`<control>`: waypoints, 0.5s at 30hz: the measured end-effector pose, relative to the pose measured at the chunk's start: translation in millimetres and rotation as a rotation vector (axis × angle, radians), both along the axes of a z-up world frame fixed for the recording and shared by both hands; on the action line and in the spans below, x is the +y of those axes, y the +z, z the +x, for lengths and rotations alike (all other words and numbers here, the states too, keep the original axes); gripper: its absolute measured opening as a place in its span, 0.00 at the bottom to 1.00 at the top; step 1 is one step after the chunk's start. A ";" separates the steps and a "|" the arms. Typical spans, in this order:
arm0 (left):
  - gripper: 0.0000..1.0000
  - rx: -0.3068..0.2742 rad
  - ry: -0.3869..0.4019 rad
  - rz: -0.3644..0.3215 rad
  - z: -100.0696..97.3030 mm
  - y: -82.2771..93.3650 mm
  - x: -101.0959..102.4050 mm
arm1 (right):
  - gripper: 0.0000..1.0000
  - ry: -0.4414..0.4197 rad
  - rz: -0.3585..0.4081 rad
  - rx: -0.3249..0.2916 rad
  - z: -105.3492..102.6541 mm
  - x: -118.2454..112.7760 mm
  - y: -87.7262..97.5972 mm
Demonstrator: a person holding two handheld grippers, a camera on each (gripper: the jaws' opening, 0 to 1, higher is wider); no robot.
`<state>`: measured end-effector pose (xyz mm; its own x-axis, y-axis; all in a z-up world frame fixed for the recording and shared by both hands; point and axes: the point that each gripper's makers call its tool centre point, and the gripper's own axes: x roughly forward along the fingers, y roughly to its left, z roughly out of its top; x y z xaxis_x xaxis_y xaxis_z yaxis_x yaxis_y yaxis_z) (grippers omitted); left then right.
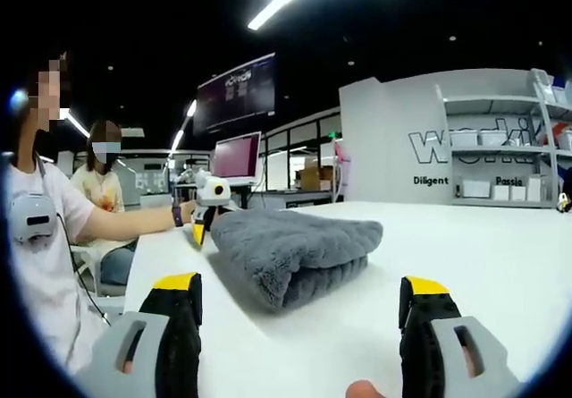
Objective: Fold the towel on the table until its edges align and the towel forms a compact rectangular stack.
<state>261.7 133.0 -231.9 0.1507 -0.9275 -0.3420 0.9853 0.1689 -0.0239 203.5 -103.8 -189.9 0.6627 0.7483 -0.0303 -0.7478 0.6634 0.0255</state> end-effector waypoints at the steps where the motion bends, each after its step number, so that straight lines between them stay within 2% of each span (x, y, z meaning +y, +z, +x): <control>1: 0.99 -0.001 0.000 0.001 -3.5 -0.5 -1.9 | 0.93 -0.002 0.001 0.002 0.3 -0.3 -0.1; 15: 0.99 -0.004 0.002 0.006 0.5 -0.8 -0.5 | 0.92 -0.006 0.000 -0.003 1.3 -1.9 0.7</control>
